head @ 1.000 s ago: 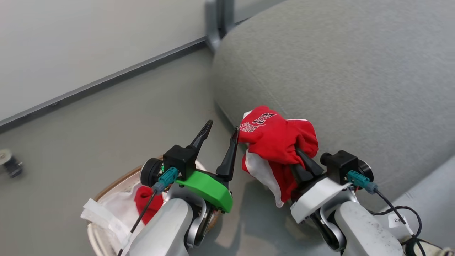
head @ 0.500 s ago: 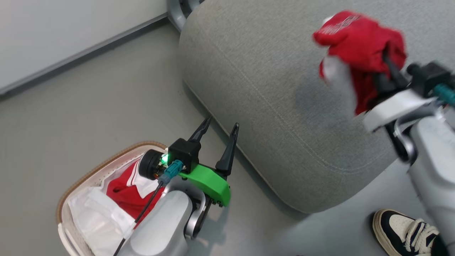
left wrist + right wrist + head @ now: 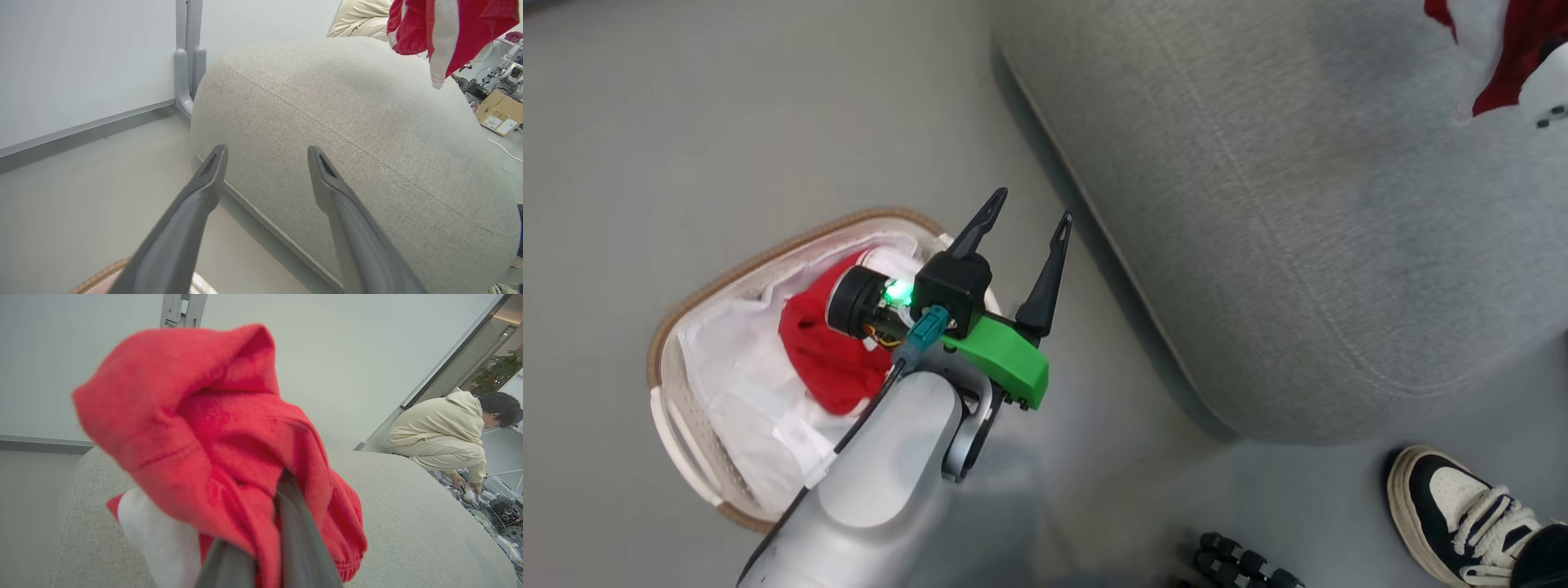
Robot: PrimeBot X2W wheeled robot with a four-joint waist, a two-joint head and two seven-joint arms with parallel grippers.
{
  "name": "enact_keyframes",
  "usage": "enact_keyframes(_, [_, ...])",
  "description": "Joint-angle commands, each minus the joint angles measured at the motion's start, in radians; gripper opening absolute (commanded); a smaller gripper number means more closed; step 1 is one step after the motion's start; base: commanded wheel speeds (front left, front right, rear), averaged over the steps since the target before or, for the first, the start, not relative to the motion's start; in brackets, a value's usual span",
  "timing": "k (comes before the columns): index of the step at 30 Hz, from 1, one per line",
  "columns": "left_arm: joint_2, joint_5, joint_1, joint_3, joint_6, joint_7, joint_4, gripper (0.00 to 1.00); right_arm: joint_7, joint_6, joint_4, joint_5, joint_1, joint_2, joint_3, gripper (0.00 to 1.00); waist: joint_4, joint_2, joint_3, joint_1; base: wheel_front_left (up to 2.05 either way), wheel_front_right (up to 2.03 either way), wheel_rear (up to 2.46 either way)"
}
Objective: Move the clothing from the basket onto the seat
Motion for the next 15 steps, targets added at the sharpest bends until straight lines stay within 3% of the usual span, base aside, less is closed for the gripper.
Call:
enact_keyframes(1, [0.006, 0.008, -0.028, -0.001, -0.003, 0.000, 0.004, 1.00, -0.002, -0.001, 0.026, 0.003, -0.032, -0.012, -0.004, 0.00, 0.091, -0.0001, 0.119, 0.0000, 0.00, 0.00, 0.00])
enact_keyframes(11, [0.006, 0.000, -0.062, -0.007, 0.017, 0.001, 0.000, 1.00, -0.002, -0.001, 0.198, -0.004, -0.070, 0.006, -0.009, 0.00, 0.145, -0.0001, 0.184, 0.0000, 0.00, 0.00, 0.00])
enact_keyframes(12, [0.006, -0.002, -0.062, -0.005, 0.017, 0.001, 0.003, 1.00, -0.002, -0.001, 0.208, -0.003, -0.062, 0.007, -0.012, 1.00, 0.146, -0.0001, 0.184, 0.0000, 0.00, 0.00, 0.00])
enact_keyframes(15, [0.006, -0.006, -0.055, 0.004, 0.019, 0.001, 0.016, 1.00, -0.002, -0.001, 0.226, -0.019, -0.030, 0.000, -0.024, 1.00, 0.151, -0.0001, 0.171, 0.0000, 0.00, 0.00, 0.00])
